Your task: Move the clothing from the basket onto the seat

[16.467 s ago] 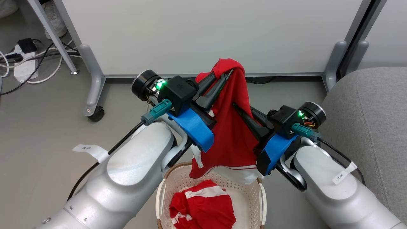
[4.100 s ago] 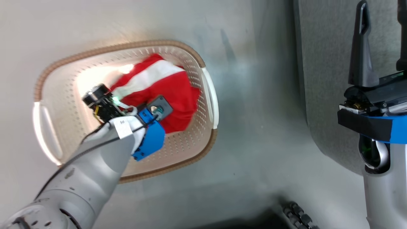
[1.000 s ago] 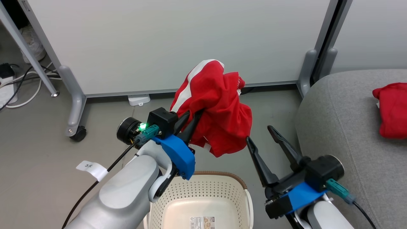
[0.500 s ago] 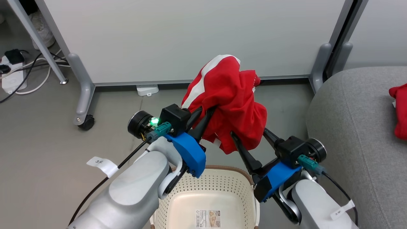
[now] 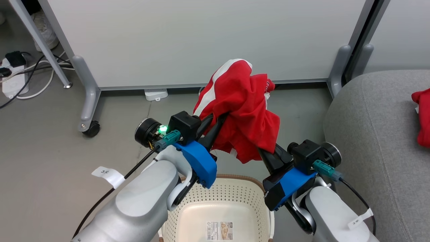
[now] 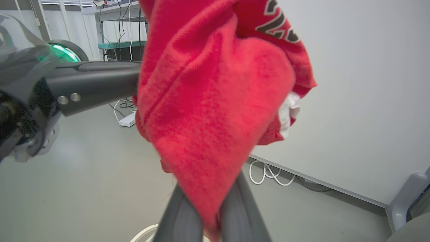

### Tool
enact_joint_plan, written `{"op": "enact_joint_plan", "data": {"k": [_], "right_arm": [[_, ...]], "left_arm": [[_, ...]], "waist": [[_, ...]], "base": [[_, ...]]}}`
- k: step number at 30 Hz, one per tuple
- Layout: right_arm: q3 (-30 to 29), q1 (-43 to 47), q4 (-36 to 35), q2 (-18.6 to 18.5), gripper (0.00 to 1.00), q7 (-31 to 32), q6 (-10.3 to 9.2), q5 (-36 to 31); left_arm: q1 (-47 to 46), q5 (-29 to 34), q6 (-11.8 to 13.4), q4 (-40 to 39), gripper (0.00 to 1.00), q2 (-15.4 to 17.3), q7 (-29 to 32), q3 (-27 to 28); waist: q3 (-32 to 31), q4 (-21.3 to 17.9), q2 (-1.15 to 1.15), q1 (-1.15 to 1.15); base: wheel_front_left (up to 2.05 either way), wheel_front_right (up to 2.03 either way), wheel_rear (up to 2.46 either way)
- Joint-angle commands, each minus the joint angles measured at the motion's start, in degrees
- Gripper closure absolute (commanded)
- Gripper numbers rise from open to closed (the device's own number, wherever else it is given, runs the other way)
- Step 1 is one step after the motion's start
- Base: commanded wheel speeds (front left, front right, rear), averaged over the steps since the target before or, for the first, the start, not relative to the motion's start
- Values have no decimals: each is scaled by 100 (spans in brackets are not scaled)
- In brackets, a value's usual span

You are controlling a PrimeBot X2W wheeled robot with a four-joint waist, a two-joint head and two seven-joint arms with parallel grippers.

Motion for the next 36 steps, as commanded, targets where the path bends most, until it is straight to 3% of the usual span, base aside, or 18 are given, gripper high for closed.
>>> {"op": "enact_joint_plan", "data": {"k": [1,18,19,20,36], "right_arm": [[3,26,-21,-24,100,-5,3,32],[-17,47,-86,-33,100,-5,3,103],[-15,46,-91,-35,100,-5,3,104],[-13,47,-94,-36,100,-5,3,108],[-28,85,-169,-54,100,-5,3,169]], "left_arm": [[-65,-10,-11,13,100,9,-28,0],[-113,-58,1,99,100,1,-45,-71],[-114,-53,10,107,17,0,-41,-76],[-126,-31,19,105,0,2,-59,-80],[-84,-11,80,124,0,37,-171,-118]], "waist": [[-1,-8,0,-1],[-7,-42,0,-1],[-7,-41,0,-1],[-6,-40,0,-1],[-16,-63,0,-1]], "base": [[0,0,0],[0,0,0],[0,0,0],[0,0,0],[0,0,0]]}}
